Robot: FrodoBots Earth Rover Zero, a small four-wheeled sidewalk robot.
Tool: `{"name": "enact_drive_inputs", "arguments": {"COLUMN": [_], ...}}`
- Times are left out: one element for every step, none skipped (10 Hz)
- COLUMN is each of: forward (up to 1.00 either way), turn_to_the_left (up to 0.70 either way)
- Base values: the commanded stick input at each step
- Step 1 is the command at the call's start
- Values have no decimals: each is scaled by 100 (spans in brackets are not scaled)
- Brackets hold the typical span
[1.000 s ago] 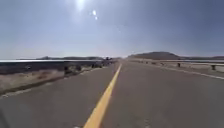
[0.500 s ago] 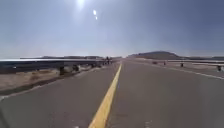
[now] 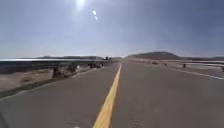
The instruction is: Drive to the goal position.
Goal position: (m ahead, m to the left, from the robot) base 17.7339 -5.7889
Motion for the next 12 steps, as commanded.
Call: {"name": "enact_drive_inputs", "arguments": {"forward": [85,85,85,85,85,85,85,85,85,85,85,85], "turn_to_the_left": [0,0,0,0,0,0,0,0,0,0,0,0]}}
